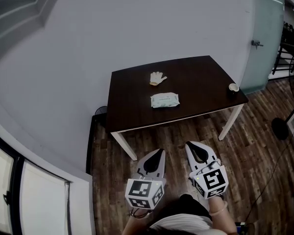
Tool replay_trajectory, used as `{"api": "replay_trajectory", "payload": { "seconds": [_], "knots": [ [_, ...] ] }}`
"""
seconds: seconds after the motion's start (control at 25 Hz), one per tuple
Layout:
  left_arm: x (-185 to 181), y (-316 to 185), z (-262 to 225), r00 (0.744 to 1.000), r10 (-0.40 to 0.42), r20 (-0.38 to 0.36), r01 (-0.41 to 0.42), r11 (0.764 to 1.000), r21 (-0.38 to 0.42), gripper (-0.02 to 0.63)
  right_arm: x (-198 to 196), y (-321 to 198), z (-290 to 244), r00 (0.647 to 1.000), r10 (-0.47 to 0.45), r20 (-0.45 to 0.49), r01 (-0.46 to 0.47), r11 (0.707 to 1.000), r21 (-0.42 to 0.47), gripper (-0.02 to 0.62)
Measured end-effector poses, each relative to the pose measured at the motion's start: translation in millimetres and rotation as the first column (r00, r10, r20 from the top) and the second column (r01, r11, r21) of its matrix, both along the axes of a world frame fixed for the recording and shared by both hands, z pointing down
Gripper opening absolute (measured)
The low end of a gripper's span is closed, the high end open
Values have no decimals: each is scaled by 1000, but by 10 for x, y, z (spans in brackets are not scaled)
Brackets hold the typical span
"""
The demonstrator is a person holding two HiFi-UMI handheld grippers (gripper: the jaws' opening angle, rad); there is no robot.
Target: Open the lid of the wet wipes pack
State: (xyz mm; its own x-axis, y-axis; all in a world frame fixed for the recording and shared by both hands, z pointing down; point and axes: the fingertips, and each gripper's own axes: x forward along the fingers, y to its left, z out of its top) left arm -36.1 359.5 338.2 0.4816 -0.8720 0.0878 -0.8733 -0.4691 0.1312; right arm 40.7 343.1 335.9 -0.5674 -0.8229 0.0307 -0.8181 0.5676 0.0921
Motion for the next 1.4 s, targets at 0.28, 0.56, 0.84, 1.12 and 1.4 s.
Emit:
{"api": "replay_trajectory", "payload": {
  "seconds": [0.28,0.56,0.84,1.12,1.4],
  "knots": [
    [11,-213,27,1000,15,-2,-15,1000,-6,18,-68,-220,-5,1000,-12,4,12,1000,0,-6],
    [24,-628,18,1000,6,-1,-6,1000,-5,18,-92,-636,-14,999,-32,20,32,999,0,-5],
    [102,-1211,77,1000,-1,0,1,1000,-16,18,-6,-1207,20,999,-46,27,46,999,-1,0],
    [268,-1876,128,1000,3,6,-3,1000,-30,18,122,-1868,97,998,-52,24,53,998,-29,0],
    [397,-2530,158,1000,-6,15,6,999,-47,18,249,-2530,128,997,-59,41,61,997,-37,0]
  ]
}}
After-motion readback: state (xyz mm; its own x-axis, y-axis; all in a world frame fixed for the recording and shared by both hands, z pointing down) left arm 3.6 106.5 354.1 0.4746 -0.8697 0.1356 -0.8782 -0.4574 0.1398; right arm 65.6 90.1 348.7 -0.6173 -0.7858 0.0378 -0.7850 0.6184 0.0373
